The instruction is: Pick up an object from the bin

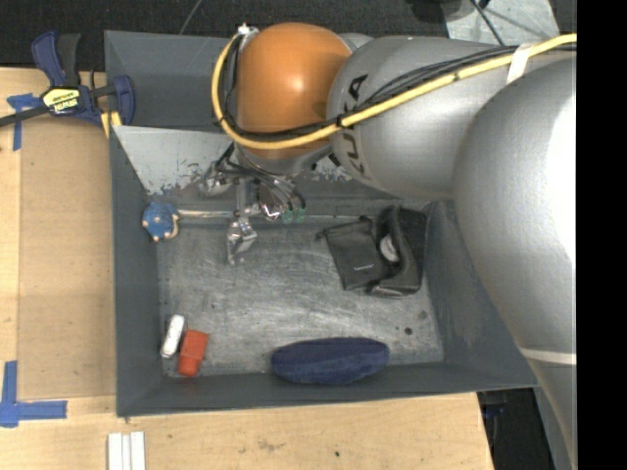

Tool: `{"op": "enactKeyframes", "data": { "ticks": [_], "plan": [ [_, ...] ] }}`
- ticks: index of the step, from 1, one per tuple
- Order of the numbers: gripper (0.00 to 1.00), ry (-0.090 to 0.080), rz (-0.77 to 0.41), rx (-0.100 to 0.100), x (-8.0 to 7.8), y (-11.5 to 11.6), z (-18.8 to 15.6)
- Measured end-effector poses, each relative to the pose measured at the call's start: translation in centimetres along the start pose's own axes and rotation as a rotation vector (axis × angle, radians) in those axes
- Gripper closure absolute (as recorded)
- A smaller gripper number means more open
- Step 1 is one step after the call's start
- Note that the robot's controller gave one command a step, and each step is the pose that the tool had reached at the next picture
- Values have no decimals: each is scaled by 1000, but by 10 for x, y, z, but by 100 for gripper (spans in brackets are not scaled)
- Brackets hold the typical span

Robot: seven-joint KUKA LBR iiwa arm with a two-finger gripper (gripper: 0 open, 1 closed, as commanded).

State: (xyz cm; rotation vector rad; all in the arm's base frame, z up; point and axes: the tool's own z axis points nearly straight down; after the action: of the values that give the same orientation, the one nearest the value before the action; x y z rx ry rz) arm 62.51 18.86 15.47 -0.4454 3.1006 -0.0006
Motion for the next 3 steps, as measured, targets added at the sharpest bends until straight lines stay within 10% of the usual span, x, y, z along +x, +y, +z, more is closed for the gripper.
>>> {"op": "enactKeyframes", "data": {
  "ticks": [1,2,3],
  "plan": [
    [0,-3,299,0,16,-62,-123],
    [0,8,227,3,122,-184,-129],
    [0,13,445,1,146,-223,-26]
  ]
}}
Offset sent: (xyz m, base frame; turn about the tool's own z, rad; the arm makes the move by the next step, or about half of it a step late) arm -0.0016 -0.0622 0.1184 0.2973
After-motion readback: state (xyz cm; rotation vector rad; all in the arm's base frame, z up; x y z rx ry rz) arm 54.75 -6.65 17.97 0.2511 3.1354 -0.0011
